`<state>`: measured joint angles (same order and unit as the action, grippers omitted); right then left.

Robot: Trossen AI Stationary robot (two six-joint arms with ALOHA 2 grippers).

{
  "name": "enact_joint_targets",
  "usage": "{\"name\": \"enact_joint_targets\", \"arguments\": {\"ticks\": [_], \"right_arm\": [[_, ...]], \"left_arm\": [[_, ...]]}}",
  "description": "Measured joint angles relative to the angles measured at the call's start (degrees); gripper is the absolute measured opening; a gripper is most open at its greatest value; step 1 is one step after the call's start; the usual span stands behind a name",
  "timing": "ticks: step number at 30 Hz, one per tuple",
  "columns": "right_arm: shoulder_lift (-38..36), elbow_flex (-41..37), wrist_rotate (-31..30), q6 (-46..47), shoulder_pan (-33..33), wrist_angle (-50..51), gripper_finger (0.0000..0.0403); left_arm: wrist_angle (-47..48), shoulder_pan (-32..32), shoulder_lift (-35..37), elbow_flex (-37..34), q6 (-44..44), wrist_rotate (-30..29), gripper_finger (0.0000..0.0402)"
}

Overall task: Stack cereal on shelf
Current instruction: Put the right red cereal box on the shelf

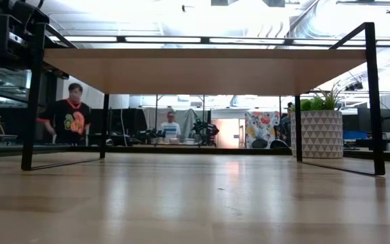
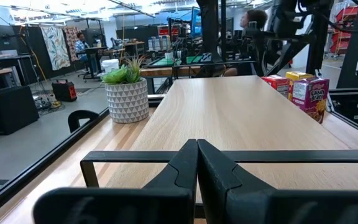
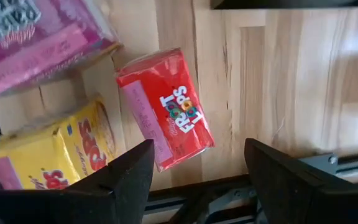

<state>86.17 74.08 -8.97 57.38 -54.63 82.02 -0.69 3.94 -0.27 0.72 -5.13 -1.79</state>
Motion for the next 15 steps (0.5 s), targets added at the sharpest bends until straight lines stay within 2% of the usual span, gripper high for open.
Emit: {"name": "enact_joint_targets", "arguments": {"ticks": [15], "right_arm": [[1.77, 0.00, -0.06, -2.32, 0.37, -3.56, 0.0243]], "left_arm": [[0.02, -0.01, 0.00, -0.01, -0.02, 0.01, 0.0003]]}}
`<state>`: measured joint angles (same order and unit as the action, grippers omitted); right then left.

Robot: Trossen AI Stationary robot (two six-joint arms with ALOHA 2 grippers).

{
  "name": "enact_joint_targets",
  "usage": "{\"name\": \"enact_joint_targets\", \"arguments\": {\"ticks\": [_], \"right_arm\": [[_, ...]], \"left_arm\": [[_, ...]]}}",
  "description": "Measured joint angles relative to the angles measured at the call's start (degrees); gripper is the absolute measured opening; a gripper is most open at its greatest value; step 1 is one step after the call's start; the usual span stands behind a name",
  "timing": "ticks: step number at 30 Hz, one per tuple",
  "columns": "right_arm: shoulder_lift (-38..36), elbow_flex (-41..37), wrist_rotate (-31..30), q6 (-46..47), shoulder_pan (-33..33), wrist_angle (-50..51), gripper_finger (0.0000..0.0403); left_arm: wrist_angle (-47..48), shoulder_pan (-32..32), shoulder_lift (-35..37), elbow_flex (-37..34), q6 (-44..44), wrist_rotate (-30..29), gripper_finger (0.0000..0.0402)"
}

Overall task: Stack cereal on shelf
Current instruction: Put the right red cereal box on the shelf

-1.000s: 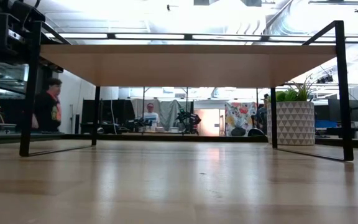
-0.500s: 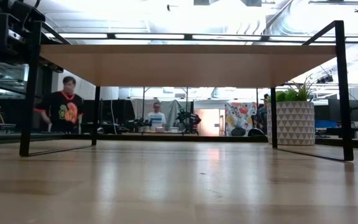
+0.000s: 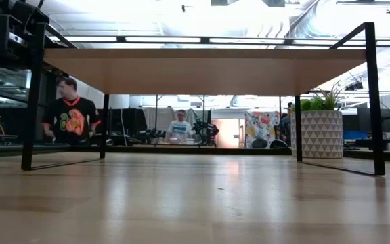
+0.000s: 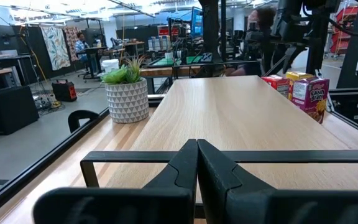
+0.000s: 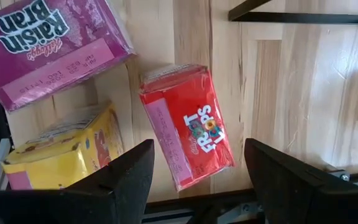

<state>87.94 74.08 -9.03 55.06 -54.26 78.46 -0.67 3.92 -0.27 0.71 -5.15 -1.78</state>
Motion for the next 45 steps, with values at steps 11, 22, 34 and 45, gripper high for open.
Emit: {"name": "enact_joint_targets", "arguments": {"ticks": [11, 22, 34, 45], "right_arm": [[0.00, 0.00, -1.23, -0.06, 0.02, -1.72, 0.0243], [2.89, 0.00, -0.38, -3.80, 0.18, -2.10, 0.0243], [6.58, 0.00, 1.16, -6.73, 3.07, -0.87, 0.0243], [6.80, 0.00, 3.42, -7.29, 4.79, -0.87, 0.0243]], "left_arm": [[-0.02, 0.01, 0.01, 0.01, 0.01, 0.00, 0.0003], [0.00, 0.00, 0.02, 0.02, 0.02, -0.02, 0.0003], [0.00, 0.02, 0.00, 0.02, 0.02, -0.22, 0.0003], [-0.02, 0.02, 0.00, 0.00, 0.02, -0.22, 0.0003]]}}
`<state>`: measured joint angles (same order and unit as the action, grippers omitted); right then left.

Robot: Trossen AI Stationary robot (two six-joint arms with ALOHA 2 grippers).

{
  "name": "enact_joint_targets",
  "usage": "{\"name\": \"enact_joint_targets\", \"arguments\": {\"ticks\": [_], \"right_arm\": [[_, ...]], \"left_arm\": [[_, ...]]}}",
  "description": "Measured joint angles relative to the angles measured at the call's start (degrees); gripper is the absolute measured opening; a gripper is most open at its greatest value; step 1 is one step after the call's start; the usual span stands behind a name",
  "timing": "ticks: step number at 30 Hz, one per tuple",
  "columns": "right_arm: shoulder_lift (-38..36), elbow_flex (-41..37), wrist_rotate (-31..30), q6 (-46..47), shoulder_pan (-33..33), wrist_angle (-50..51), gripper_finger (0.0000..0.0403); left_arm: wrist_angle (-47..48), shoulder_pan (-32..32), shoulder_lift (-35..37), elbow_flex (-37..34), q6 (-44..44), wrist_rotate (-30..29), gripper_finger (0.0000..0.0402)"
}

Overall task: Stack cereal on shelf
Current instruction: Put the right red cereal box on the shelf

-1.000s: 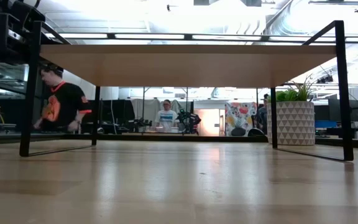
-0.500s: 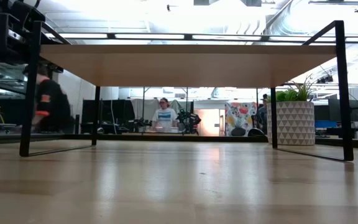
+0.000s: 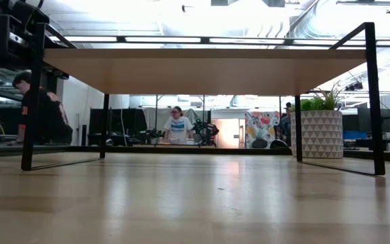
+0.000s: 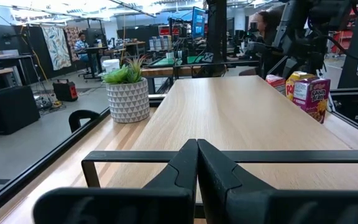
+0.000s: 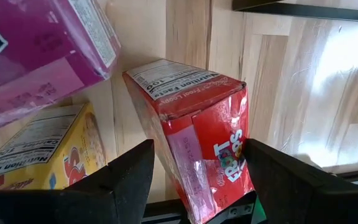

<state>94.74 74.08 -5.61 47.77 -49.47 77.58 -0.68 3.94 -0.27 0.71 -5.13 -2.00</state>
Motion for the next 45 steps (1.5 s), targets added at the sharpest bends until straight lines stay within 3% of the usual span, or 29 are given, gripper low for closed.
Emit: {"name": "enact_joint_targets", "arguments": {"ticks": [32, 45], "right_arm": [[0.04, 0.09, 1.52, -0.24, 0.00, 2.36, 0.0243], [0.04, 0.11, -7.04, 1.26, -0.07, 1.90, 0.0243]], "left_arm": [[0.02, -0.02, 0.02, 0.00, 0.00, 0.02, 0.0003], [0.00, 0.00, 0.02, 0.02, 0.00, 0.02, 0.0003]]}}
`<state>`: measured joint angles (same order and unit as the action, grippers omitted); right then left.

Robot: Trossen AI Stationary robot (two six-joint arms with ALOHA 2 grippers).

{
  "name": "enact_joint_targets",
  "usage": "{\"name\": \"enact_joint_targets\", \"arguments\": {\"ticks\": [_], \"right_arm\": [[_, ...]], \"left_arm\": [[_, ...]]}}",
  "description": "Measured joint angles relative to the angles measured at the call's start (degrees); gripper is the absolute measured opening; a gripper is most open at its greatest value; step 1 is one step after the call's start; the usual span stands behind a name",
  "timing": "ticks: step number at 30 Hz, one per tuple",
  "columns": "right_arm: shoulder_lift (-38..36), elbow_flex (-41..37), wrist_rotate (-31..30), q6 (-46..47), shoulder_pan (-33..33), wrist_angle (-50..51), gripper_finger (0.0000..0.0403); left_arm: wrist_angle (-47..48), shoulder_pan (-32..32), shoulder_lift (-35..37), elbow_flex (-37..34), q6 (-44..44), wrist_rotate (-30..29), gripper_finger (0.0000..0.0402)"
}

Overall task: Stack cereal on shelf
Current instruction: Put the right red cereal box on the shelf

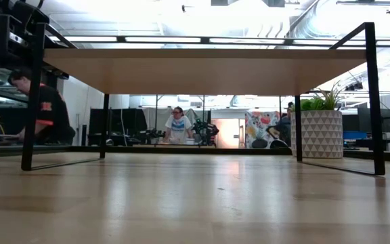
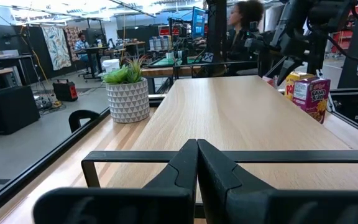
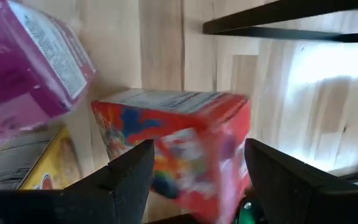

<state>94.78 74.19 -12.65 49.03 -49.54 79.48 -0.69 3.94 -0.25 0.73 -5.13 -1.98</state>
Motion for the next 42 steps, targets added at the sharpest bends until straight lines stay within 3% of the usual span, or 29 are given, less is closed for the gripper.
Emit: {"name": "enact_joint_targets", "arguments": {"ticks": [8, 19, 27, 39, 42], "right_arm": [[-0.01, -0.02, -0.41, 0.61, 0.00, -0.20, 0.0243], [0.00, -0.02, -1.17, 12.68, 0.42, 0.68, 0.0243], [0.00, -0.02, -7.29, 20.47, 0.44, 7.40, 0.0243], [-0.01, -0.02, -6.98, 23.28, 0.42, 5.12, 0.0243], [-0.02, -0.02, -6.91, 28.25, 0.44, 5.36, 0.0243]], "left_arm": [[0.02, -0.02, 0.00, -0.01, 0.00, 0.00, 0.0003], [0.02, 0.00, -0.02, 0.00, -0.02, 0.00, 0.0003], [0.00, -0.02, 0.00, 0.00, 0.00, 0.00, 0.0003], [0.01, -0.02, -0.01, -0.01, -0.01, 0.00, 0.0003], [0.01, -0.02, 0.00, -0.01, 0.00, 0.00, 0.0003]]}}
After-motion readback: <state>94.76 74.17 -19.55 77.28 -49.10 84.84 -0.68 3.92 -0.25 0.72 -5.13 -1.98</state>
